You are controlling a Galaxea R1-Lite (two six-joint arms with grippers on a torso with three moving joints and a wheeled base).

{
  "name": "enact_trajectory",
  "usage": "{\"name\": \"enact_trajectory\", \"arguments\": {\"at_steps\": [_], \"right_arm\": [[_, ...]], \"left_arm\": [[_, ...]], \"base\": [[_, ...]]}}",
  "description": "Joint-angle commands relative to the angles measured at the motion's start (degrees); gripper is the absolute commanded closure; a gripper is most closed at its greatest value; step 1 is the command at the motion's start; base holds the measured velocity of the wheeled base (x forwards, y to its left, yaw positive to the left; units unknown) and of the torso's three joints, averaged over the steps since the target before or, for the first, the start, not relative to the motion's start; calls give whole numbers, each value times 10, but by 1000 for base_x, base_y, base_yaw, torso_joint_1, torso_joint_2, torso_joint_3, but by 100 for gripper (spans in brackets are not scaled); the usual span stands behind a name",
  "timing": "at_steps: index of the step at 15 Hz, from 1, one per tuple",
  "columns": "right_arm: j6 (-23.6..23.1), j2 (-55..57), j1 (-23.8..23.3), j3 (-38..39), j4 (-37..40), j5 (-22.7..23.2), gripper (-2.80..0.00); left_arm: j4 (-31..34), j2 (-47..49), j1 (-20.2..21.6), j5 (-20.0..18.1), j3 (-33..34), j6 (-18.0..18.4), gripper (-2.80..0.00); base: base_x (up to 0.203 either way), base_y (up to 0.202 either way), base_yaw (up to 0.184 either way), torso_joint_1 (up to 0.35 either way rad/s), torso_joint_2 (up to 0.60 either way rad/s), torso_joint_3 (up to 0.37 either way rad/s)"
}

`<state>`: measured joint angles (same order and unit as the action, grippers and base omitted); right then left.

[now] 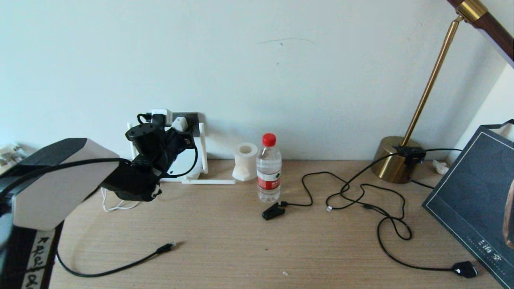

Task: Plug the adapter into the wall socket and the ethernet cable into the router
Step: Plug plug into socket, then pick up cable

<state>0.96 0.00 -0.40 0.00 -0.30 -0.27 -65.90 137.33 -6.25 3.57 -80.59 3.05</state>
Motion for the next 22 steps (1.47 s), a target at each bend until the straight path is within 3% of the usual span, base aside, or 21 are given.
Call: {"name": "enact_trajectory", "arguments": {"at_steps": [1,22], "right_arm": [[0,0,1,0,0,0,0],[0,0,1,0,0,0,0]], "left_arm": [[-4,0,0,-1,0,-1,-280],[-61,-75,5,-1,123,-1,-280]], "base": [[0,0,0,0,0,0],[0,0,0,0,0,0]]}}
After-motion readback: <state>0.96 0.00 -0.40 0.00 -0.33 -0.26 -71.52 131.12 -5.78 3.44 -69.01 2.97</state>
